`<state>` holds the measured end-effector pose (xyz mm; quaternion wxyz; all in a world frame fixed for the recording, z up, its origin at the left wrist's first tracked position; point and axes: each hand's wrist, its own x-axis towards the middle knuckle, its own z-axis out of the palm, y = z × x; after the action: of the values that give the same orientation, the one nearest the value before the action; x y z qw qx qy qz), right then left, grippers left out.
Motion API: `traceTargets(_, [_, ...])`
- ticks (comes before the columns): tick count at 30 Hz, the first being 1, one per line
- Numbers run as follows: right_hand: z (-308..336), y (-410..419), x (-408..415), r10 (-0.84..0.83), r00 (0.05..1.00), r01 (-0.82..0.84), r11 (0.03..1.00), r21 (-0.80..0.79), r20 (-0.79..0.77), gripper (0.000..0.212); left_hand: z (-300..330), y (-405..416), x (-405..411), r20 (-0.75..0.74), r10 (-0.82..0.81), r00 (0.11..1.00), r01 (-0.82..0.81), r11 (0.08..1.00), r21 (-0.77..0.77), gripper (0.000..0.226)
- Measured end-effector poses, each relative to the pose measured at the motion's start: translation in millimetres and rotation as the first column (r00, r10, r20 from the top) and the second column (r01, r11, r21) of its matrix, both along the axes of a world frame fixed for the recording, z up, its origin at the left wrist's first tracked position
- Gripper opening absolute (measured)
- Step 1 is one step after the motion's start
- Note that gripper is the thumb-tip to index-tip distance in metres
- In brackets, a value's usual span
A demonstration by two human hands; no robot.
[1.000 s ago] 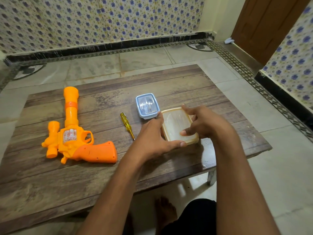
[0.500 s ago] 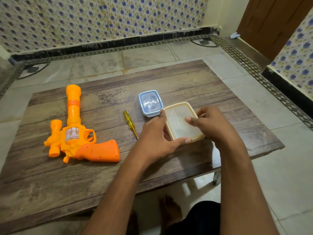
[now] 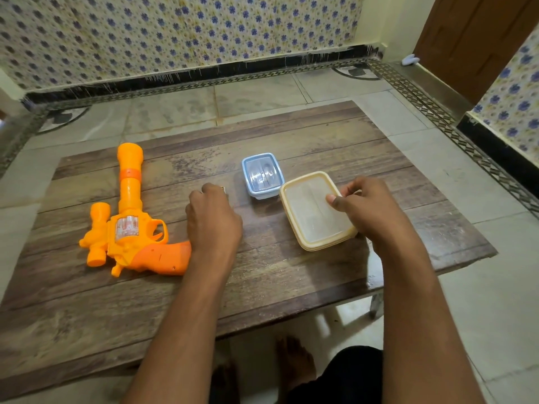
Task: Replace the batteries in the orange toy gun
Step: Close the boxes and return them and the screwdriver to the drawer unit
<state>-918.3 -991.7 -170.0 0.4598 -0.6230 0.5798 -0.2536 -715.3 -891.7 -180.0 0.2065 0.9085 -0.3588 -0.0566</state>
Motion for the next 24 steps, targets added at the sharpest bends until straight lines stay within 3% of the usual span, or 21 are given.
traceTargets(5, [19,4,-5,-0.004,0.998,0.009,0.996,-0.086,0.060,0.018,2,3,0,-0.064,0.022,0.998,-0.023,1.000,-0.014,0.027])
traceTargets(7, [28,7,-1,0.004,0.989,0.016,0.991,-0.132,0.151,0.019,8,3,-1,-0.180,0.006,0.984,-0.029,0.991,-0.127,0.018])
traceTargets(8, [32,10,3,0.016,0.980,0.014,0.988,-0.152,0.199,0.019,10,2,0,-0.314,-0.029,0.949,-0.050,0.969,-0.243,0.018])
traceTargets(9, [35,14,10,0.032,0.970,0.009,0.986,-0.167,0.242,0.018,11,-1,2,-0.490,-0.086,0.867,-0.114,0.924,-0.364,0.017])
traceTargets(11, [36,21,27,0.066,0.957,-0.009,0.980,-0.197,0.283,0.016,15,-2,0,-0.752,-0.242,0.613,-0.263,0.835,-0.484,0.016])
traceTargets(13, [35,26,42,0.091,0.956,-0.025,0.972,-0.232,0.279,0.016,21,3,-4,-0.831,-0.350,0.433,-0.319,0.802,-0.504,0.008])
traceTargets(16, [31,31,59,0.088,0.953,-0.013,0.968,-0.252,0.290,0.019,30,12,-5,-0.829,-0.456,0.325,-0.284,0.789,-0.545,0.041])
traceTargets(19, [27,33,67,0.113,0.966,-0.042,0.956,-0.291,0.232,0.020,29,16,0,-0.815,-0.462,0.350,-0.299,0.769,-0.565,0.052])
traceTargets(24, [23,34,70,0.186,0.966,-0.118,0.934,-0.338,0.177,0.023,27,16,7,-0.764,-0.354,0.540,-0.289,0.774,-0.564,0.046])
